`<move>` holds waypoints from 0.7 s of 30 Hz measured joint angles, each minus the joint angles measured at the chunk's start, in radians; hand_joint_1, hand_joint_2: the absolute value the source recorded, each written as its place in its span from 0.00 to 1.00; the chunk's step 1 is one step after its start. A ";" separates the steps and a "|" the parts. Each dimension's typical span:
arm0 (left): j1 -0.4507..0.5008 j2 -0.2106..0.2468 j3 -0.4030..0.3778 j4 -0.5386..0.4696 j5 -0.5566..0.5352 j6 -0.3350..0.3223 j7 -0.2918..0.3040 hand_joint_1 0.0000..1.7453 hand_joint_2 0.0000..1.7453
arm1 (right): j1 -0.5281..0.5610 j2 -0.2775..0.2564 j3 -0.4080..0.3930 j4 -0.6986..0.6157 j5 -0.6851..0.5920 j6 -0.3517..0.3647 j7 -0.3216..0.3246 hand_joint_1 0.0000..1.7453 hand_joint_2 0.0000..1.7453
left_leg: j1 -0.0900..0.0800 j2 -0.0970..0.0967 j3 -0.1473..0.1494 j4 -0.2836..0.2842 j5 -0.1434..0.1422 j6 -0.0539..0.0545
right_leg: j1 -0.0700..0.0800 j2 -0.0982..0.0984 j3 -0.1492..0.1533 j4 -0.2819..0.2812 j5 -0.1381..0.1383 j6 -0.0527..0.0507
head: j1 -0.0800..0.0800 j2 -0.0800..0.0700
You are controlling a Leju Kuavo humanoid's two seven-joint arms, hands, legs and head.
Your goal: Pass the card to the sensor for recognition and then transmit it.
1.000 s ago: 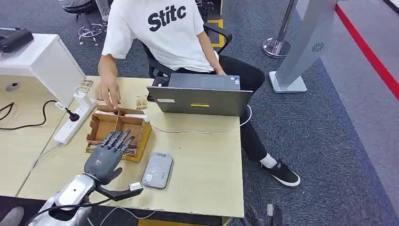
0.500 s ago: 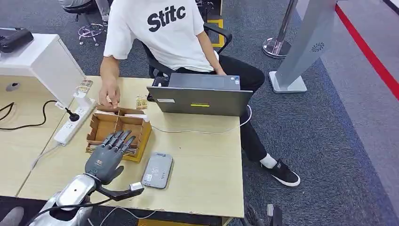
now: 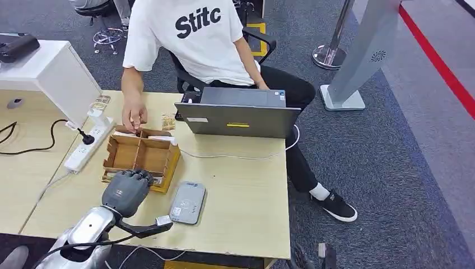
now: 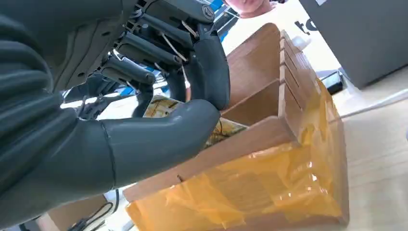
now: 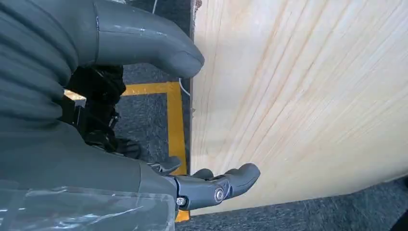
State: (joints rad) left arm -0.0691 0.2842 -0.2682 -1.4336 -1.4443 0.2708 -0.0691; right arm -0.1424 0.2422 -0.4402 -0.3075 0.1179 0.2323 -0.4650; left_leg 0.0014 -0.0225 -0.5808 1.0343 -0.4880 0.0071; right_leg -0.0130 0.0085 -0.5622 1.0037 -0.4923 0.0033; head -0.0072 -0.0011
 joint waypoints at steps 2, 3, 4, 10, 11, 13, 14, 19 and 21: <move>-0.002 -0.001 0.002 0.000 0.007 -0.001 -0.005 1.00 1.00 | 0.000 0.000 0.000 0.000 0.000 0.000 0.000 0.00 1.00 | 0.000 0.000 0.000 0.000 0.000 0.000 | 0.000 0.000 0.000 0.000 0.000 0.000 | 0.000 0.000; -0.002 -0.002 0.002 0.000 0.010 -0.002 -0.005 1.00 1.00 | 0.000 0.000 0.000 0.000 0.000 0.000 0.000 0.00 1.00 | 0.000 0.000 0.000 0.000 0.000 0.000 | 0.000 0.000 0.000 0.000 0.000 0.000 | 0.000 0.000; -0.002 -0.003 0.003 0.000 0.013 -0.002 -0.006 1.00 1.00 | 0.000 0.000 0.000 0.000 0.000 0.000 0.000 0.00 1.00 | 0.000 0.000 0.000 0.000 0.000 0.000 | 0.000 0.000 0.000 0.000 0.000 0.000 | 0.000 0.000; -0.002 -0.008 0.005 0.000 0.018 -0.003 -0.007 1.00 1.00 | 0.000 0.000 0.000 0.000 0.000 0.000 -0.004 0.00 1.00 | 0.000 0.000 0.000 0.000 0.000 0.000 | 0.000 0.000 0.000 0.000 0.000 0.000 | 0.000 0.000; -0.002 -0.008 0.005 0.000 0.018 -0.003 -0.007 1.00 1.00 | 0.000 0.000 0.000 0.000 0.000 0.000 -0.005 0.00 1.00 | 0.000 0.000 0.000 0.000 0.000 0.000 | 0.000 0.000 0.000 0.000 0.000 0.000 | 0.000 0.000; -0.002 -0.008 0.005 0.000 0.018 -0.003 -0.007 1.00 1.00 | 0.000 0.000 0.000 0.000 0.000 0.000 -0.006 0.00 1.00 | 0.000 0.000 0.000 0.000 0.000 0.000 | 0.000 0.000 0.000 0.000 0.000 0.000 | 0.000 0.000; -0.002 -0.008 0.005 0.000 0.021 -0.003 -0.006 1.00 1.00 | 0.000 0.000 0.000 0.000 0.000 0.000 -0.006 0.00 1.00 | 0.000 0.000 0.000 0.000 0.000 0.000 | 0.000 0.000 0.000 0.000 0.000 0.000 | 0.000 0.000; -0.002 -0.020 0.019 -0.022 0.051 0.027 -0.006 1.00 1.00 | 0.002 0.000 0.000 0.000 -0.003 0.000 -0.008 0.00 1.00 | 0.000 0.000 0.000 0.000 0.000 0.000 | 0.000 0.000 0.000 0.000 0.000 0.000 | 0.000 0.000; -0.002 -0.024 0.027 -0.042 0.057 0.031 -0.006 1.00 1.00 | 0.003 0.000 0.000 0.000 -0.005 0.000 -0.010 0.00 1.00 | 0.000 0.000 0.000 0.000 0.000 0.000 | 0.000 0.000 0.000 0.000 0.000 0.000 | 0.000 0.000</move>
State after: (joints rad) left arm -0.0711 0.2598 -0.2411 -1.4759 -1.3874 0.3021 -0.0755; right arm -0.1397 0.2422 -0.4402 -0.3075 0.1129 0.2323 -0.4746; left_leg 0.0014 -0.0226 -0.5808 1.0344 -0.4880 0.0072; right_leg -0.0131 0.0082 -0.5621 1.0037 -0.4922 0.0033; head -0.0076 -0.0011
